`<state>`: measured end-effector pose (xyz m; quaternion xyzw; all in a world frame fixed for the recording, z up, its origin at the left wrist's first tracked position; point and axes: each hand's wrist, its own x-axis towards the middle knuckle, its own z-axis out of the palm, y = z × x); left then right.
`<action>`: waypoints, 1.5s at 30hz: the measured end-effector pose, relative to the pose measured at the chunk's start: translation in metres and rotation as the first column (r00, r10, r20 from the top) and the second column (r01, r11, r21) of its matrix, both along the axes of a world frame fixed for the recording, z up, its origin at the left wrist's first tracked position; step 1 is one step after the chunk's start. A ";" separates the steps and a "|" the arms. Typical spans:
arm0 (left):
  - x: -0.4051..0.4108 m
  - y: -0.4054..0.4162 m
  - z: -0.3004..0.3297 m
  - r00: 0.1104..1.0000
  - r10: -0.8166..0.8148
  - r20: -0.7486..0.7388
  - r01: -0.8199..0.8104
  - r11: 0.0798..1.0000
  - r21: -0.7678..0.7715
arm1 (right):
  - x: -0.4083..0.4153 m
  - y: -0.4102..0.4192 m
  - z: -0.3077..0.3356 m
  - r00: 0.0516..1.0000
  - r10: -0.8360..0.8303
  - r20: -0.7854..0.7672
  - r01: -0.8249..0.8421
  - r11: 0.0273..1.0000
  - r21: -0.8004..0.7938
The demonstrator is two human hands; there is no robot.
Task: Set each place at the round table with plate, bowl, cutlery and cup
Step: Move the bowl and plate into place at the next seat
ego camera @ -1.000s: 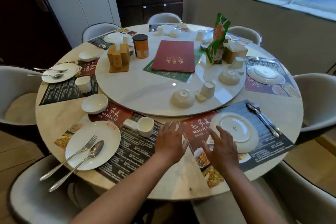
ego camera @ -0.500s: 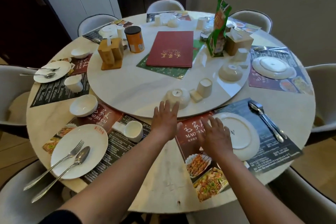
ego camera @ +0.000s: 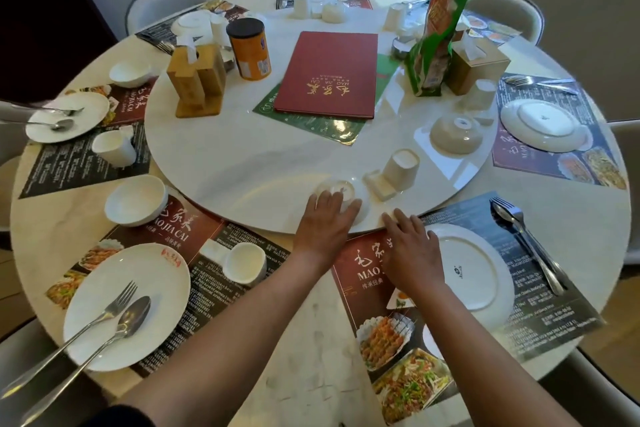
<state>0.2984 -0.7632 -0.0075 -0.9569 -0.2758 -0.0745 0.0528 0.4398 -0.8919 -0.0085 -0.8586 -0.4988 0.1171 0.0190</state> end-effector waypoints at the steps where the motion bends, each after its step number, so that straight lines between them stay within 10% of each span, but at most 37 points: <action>1: -0.001 -0.002 -0.001 0.999 -0.031 0.030 0.030 0.998 0.050 | 0.000 0.000 0.001 1.000 -0.004 -0.005 0.004 1.000 0.003; 12: -0.010 -0.016 0.028 0.989 -0.095 0.114 0.065 0.968 0.243 | -0.007 -0.011 0.010 0.998 -0.056 -0.008 0.056 0.998 0.028; 16: -0.017 -0.033 0.049 0.968 0.147 0.205 -0.142 0.989 -0.040 | -0.021 -0.033 0.006 0.992 -0.128 -0.022 0.130 0.987 0.096; 20: -0.026 -0.058 0.047 0.725 0.663 0.187 -0.398 0.625 -0.672 | -0.036 -0.057 -0.002 0.986 -0.164 -0.012 0.164 0.978 0.128; 25: -0.031 -0.070 0.022 0.408 0.911 -0.061 -0.236 0.040 -0.971 | -0.045 -0.082 -0.008 0.981 -0.190 -0.024 0.192 0.975 0.114; 45: -0.027 -0.082 0.009 0.372 0.916 -0.150 -0.034 -0.148 -0.988 | -0.044 -0.122 -0.016 0.979 -0.198 -0.042 0.202 0.974 0.099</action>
